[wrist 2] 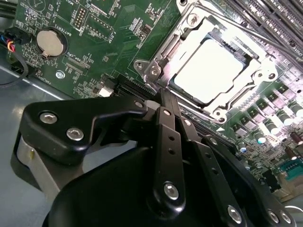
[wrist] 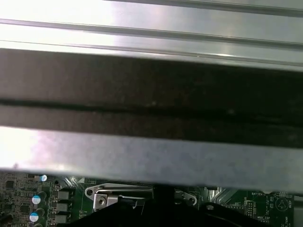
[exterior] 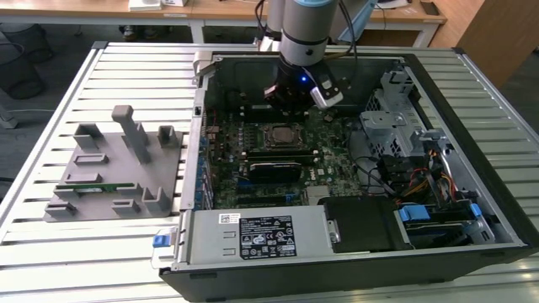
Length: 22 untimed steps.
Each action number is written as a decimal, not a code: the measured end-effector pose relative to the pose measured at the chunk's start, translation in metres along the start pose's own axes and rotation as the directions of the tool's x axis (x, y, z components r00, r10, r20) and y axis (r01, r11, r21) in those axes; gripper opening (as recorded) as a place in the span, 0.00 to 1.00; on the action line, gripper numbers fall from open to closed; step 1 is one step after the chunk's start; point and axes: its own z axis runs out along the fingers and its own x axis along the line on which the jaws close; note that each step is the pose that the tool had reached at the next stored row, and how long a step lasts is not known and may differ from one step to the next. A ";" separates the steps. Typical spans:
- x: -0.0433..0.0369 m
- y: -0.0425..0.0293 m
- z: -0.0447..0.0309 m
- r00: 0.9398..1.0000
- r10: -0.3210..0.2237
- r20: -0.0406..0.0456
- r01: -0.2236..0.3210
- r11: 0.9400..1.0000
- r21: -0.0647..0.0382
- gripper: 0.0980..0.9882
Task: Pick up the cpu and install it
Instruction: 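Install the first cpu locking lever, then install the second cpu locking lever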
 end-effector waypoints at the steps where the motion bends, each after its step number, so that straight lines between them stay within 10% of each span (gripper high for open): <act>1: -0.0001 -0.0003 0.0000 1.000 0.000 0.000 0.000 1.000 0.000 0.01; 22: -0.0010 -0.0171 -0.0012 1.000 0.000 0.000 0.000 1.000 0.000 0.01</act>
